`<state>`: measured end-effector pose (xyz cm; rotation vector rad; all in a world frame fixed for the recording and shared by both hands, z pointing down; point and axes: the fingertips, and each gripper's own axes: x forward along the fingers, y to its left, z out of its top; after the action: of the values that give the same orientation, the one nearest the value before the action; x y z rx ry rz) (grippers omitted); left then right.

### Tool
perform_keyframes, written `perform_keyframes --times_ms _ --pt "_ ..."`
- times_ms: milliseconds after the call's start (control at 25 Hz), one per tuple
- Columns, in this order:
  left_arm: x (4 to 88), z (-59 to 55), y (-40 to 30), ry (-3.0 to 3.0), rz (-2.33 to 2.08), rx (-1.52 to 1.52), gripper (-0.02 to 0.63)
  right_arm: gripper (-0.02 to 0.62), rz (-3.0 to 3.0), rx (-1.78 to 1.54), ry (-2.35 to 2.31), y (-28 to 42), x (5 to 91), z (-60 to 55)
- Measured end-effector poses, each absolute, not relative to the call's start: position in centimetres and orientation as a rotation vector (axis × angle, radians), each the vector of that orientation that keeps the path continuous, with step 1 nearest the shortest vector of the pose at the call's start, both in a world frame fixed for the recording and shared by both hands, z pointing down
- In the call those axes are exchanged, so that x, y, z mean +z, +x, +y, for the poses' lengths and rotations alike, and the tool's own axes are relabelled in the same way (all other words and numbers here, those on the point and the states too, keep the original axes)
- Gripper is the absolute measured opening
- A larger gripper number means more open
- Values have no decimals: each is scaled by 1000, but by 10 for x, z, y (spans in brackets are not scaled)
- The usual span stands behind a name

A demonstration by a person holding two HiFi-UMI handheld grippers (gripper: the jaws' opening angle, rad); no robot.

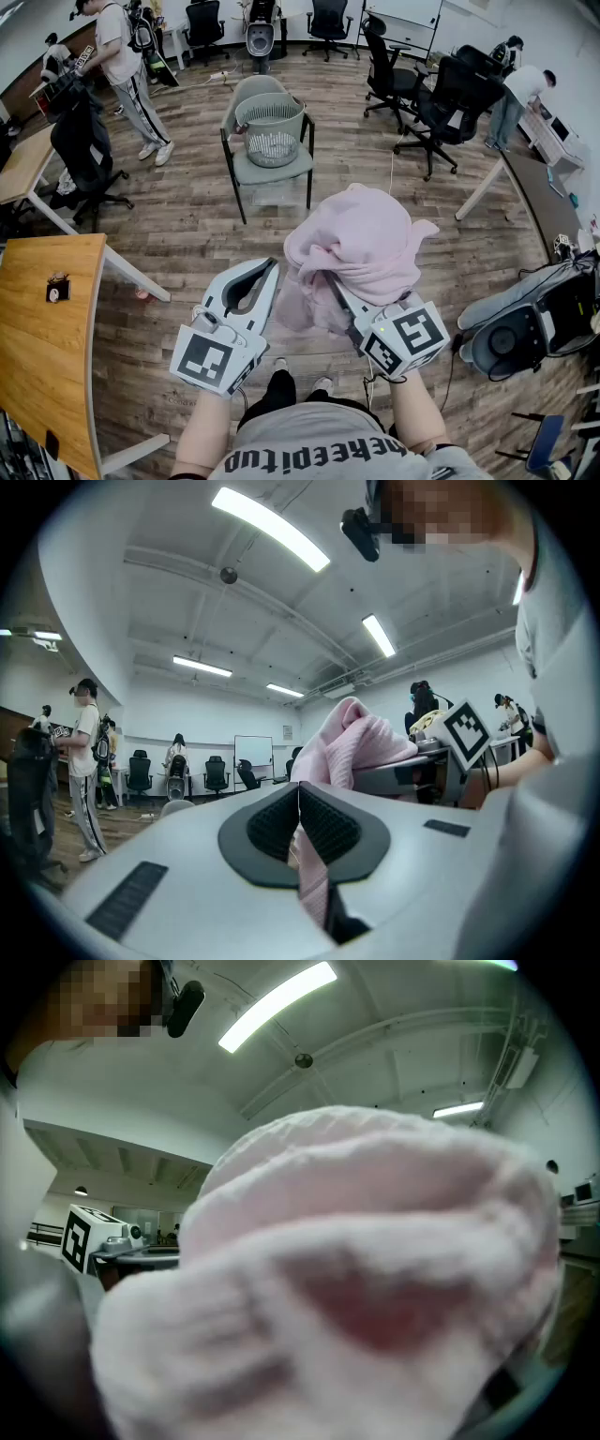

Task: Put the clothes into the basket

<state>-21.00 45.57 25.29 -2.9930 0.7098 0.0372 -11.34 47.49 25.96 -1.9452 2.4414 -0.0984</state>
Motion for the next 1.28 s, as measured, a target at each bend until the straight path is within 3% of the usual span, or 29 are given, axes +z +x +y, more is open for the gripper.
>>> perform_keyframes --times_ms 1280 --pt "267 357 -236 -3069 634 92 15 236 2390 -116 -1989 -144 269 395"
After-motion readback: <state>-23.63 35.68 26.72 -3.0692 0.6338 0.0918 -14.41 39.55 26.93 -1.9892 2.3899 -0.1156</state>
